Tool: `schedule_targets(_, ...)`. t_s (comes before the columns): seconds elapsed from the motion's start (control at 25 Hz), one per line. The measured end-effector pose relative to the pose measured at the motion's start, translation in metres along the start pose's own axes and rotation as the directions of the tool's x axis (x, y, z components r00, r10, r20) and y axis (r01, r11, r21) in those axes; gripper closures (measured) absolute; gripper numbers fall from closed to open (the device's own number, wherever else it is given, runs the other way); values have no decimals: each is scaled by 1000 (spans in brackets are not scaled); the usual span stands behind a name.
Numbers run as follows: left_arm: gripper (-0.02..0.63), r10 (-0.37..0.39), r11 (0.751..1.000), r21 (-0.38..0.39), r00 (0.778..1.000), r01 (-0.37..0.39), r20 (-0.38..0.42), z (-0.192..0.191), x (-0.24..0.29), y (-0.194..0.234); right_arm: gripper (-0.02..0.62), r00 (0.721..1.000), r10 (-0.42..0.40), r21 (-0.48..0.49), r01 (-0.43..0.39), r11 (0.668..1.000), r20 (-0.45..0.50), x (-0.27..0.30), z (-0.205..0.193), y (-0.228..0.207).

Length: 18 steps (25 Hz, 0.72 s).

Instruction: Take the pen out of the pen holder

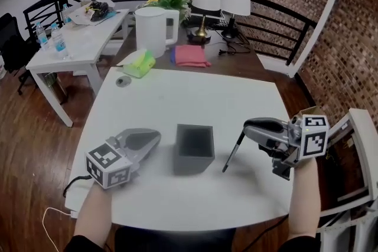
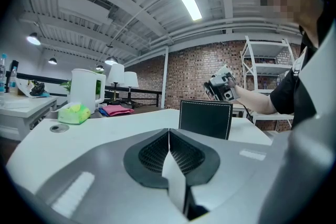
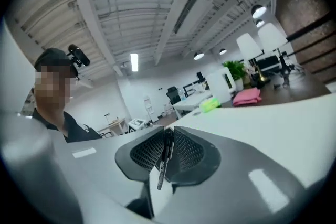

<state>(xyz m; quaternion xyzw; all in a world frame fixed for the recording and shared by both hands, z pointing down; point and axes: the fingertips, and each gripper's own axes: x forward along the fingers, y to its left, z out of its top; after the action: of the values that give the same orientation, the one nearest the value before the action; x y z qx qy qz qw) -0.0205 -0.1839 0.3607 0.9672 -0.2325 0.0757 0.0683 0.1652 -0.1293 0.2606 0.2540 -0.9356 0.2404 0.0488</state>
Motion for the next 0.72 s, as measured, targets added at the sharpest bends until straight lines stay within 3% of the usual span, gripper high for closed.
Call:
schedule_targets(0.2,601,8,1000,-5,1000,-8,6,1,0,1,522,987,-89,156,110,982,-136,29,-50,-50)
schedule_targets(0.36,601,7,1000,-5,1000,-7,5,1,0,1,522,966,-220,246,248,937,-137,44,-58,-88)
schedule_targets(0.56,602,0,1000,-3,1000,0,3,0,1,-1,518,892,-409,306,450,839,-191,45,-80,-123)
schedule_targets(0.72,603,-2,1000,-1,1000,2,0,1,1,-1,511,859,-478,293,512,808,-183,44,-84,-133)
